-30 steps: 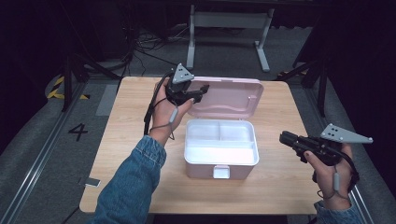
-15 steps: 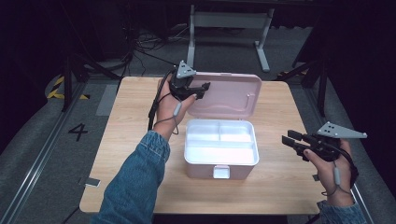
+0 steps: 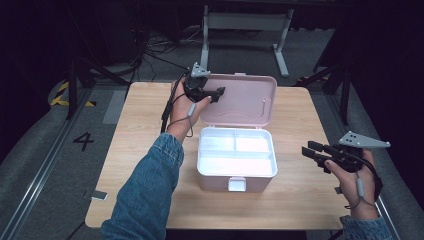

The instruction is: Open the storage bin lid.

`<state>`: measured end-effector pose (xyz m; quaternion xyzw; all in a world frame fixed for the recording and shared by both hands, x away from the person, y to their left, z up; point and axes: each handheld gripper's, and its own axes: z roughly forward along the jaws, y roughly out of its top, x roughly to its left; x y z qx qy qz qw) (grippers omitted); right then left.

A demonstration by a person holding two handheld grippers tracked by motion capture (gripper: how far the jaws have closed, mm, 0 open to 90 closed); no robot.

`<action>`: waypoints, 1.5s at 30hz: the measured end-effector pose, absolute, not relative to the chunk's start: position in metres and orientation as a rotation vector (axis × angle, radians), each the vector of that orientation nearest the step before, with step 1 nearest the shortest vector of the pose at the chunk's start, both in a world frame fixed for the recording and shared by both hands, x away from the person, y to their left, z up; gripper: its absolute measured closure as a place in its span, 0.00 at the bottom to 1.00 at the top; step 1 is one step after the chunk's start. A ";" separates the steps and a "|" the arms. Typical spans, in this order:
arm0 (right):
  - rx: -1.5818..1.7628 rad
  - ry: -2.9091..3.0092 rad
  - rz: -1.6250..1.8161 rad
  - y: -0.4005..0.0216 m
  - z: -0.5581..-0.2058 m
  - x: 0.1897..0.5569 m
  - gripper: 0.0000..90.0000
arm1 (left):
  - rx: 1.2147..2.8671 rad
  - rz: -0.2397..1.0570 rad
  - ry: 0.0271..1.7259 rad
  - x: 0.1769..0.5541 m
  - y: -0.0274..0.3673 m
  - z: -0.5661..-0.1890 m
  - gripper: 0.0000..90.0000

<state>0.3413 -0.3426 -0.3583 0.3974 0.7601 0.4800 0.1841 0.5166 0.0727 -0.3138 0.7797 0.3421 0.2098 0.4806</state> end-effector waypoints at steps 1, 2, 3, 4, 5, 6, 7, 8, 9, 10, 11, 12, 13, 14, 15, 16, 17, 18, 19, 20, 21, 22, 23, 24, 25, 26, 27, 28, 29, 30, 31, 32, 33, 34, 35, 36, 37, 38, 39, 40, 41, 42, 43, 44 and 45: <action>1.123 2.146 1.351 -0.343 -0.359 0.341 0.69 | 1.907 0.507 0.840 0.518 0.072 -0.315 0.40; 1.125 2.147 1.351 -0.342 -0.359 0.341 0.69 | 1.908 0.506 0.839 0.519 0.072 -0.317 0.39; 1.127 2.149 1.352 -0.342 -0.359 0.341 0.69 | 1.906 0.501 0.847 0.521 0.072 -0.318 0.38; 1.126 2.149 1.352 -0.342 -0.359 0.341 0.69 | 1.907 0.500 0.848 0.522 0.072 -0.319 0.38; 1.126 2.149 1.352 -0.342 -0.359 0.341 0.69 | 1.907 0.500 0.848 0.522 0.072 -0.319 0.38; 1.123 2.148 1.353 -0.342 -0.359 0.342 0.69 | 1.907 0.497 0.848 0.524 0.072 -0.321 0.37; 1.123 2.148 1.353 -0.342 -0.359 0.342 0.69 | 1.901 0.490 0.855 0.525 0.072 -0.322 0.37; 1.123 2.149 1.353 -0.342 -0.359 0.342 0.69 | 1.907 0.488 0.857 0.526 0.071 -0.324 0.36; 1.123 2.149 1.353 -0.342 -0.359 0.342 0.69 | 1.906 0.489 0.857 0.527 0.071 -0.325 0.36; 1.124 2.150 1.353 -0.343 -0.360 0.342 0.69 | 1.911 0.489 0.856 0.529 0.071 -0.326 0.35; 1.125 2.149 1.355 -0.343 -0.360 0.342 0.69 | 1.913 0.484 0.861 0.530 0.070 -0.326 0.35; 1.128 2.149 1.357 -0.343 -0.361 0.342 0.68 | 1.912 0.474 0.866 0.532 0.070 -0.328 0.34; 1.129 2.152 1.357 -0.343 -0.361 0.342 0.69 | 1.907 0.464 0.871 0.533 0.070 -0.329 0.34; 1.132 2.151 1.356 -0.343 -0.362 0.342 0.68 | 1.910 0.460 0.871 0.535 0.071 -0.331 0.34; 1.129 2.151 1.353 -0.343 -0.362 0.343 0.69 | 1.908 0.449 0.881 0.536 0.071 -0.333 0.34; 1.133 2.152 1.353 -0.343 -0.362 0.343 0.69 | 1.905 0.446 0.881 0.538 0.071 -0.334 0.33; 1.135 2.151 1.353 -0.343 -0.363 0.343 0.69 | 1.902 0.438 0.886 0.539 0.072 -0.336 0.33; 1.136 2.153 1.353 -0.343 -0.363 0.343 0.69 | 1.902 0.432 0.893 0.540 0.072 -0.338 0.33; 1.138 2.154 1.353 -0.343 -0.363 0.344 0.69 | 1.905 0.429 0.893 0.541 0.072 -0.338 0.33; 1.138 2.155 1.352 -0.343 -0.363 0.344 0.69 | 1.907 0.426 0.893 0.542 0.072 -0.340 0.33; 1.141 2.158 1.350 -0.343 -0.364 0.344 0.69 | 1.904 0.423 0.893 0.543 0.072 -0.341 0.33; 1.141 2.159 1.348 -0.343 -0.365 0.345 0.69 | 1.898 0.416 0.896 0.544 0.072 -0.342 0.33; 1.143 2.161 1.347 -0.343 -0.365 0.345 0.69 | 1.899 0.413 0.900 0.545 0.072 -0.343 0.32; 1.145 2.163 1.345 -0.343 -0.366 0.346 0.69 | 1.902 0.407 0.904 0.546 0.073 -0.345 0.32; 1.143 2.165 1.345 -0.342 -0.367 0.346 0.69 | 1.901 0.399 0.903 0.547 0.073 -0.346 0.32; 1.147 2.166 1.344 -0.342 -0.367 0.346 0.69 | 1.899 0.391 0.908 0.548 0.073 -0.348 0.32; 1.147 2.166 1.344 -0.342 -0.367 0.346 0.69 | 1.902 0.385 0.912 0.549 0.074 -0.349 0.32; 1.146 2.167 1.344 -0.342 -0.367 0.347 0.69 | 1.896 0.373 0.911 0.551 0.074 -0.352 0.31; 1.148 2.167 1.344 -0.342 -0.367 0.347 0.69 | 1.902 0.362 0.912 0.552 0.074 -0.354 0.31; 1.149 2.169 1.345 -0.342 -0.368 0.347 0.69 | 1.903 0.349 0.919 0.554 0.075 -0.356 0.31; 1.149 2.169 1.345 -0.342 -0.368 0.347 0.69 | 1.904 0.337 0.933 0.555 0.075 -0.357 0.31; 1.147 2.169 1.346 -0.342 -0.368 0.348 0.69 | 1.907 0.330 0.936 0.556 0.075 -0.359 0.31; 1.148 2.171 1.344 -0.343 -0.368 0.348 0.69 | 1.910 0.333 0.937 0.556 0.075 -0.360 0.31; 1.150 2.170 1.345 -0.343 -0.368 0.348 0.69 | 1.917 0.331 0.948 0.557 0.075 -0.361 0.30; 1.152 2.169 1.343 -0.343 -0.369 0.348 0.69 | 1.923 0.325 0.956 0.558 0.074 -0.362 0.30; 1.153 2.169 1.343 -0.343 -0.369 0.348 0.69 | 1.933 0.323 0.954 0.559 0.075 -0.363 0.30; 1.151 2.171 1.343 -0.343 -0.369 0.349 0.69 | 1.933 0.316 0.967 0.559 0.075 -0.365 0.30; 1.151 2.172 1.341 -0.343 -0.369 0.349 0.69 | 1.936 0.312 0.972 0.560 0.076 -0.367 0.30; 1.151 2.173 1.339 -0.343 -0.370 0.349 0.69 | 1.950 0.307 0.986 0.561 0.077 -0.370 0.30; 1.151 2.173 1.339 -0.343 -0.370 0.349 0.69 | 1.950 0.307 0.986 0.561 0.077 -0.370 0.30; 1.153 2.176 1.338 -0.343 -0.370 0.349 0.69 | 1.956 0.305 0.991 0.562 0.077 -0.372 0.30; 1.153 2.176 1.338 -0.343 -0.370 0.349 0.69 | 1.961 0.302 0.998 0.562 0.077 -0.373 0.30; 1.155 2.175 1.342 -0.343 -0.370 0.349 0.69 | 1.969 0.300 1.006 0.563 0.078 -0.374 0.30; 1.156 2.176 1.340 -0.343 -0.370 0.350 0.69 | 1.970 0.295 1.017 0.563 0.077 -0.376 0.30; 1.154 2.177 1.340 -0.342 -0.371 0.350 0.69 | 1.976 0.294 1.021 0.564 0.077 -0.377 0.30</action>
